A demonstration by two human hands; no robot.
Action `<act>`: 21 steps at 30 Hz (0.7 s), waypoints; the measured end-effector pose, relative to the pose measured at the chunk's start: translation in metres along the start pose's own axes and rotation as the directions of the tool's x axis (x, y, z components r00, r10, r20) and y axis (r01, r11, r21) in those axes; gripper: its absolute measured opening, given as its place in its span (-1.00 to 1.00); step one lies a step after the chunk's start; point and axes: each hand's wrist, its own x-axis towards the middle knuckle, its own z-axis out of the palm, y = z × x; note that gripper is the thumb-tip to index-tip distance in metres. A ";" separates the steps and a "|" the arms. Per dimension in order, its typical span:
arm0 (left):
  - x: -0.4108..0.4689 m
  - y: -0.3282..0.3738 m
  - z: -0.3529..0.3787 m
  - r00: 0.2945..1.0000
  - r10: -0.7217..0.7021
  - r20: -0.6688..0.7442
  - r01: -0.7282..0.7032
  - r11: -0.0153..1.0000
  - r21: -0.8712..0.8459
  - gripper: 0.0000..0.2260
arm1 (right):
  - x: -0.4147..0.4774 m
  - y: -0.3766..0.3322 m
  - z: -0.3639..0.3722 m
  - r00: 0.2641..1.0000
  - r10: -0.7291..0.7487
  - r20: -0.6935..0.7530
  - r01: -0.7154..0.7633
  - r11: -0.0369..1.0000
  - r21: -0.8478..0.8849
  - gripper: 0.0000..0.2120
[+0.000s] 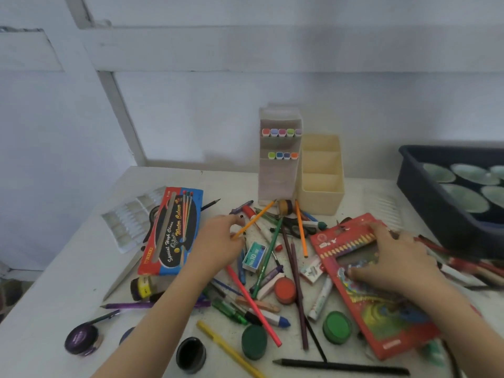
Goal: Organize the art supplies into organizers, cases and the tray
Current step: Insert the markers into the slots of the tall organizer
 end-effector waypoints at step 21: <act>-0.012 0.058 -0.019 0.973 -0.052 0.225 0.157 0.862 -0.481 -0.88 | -0.011 -0.050 -0.015 0.965 -0.239 -0.113 0.194 0.353 0.915 -0.77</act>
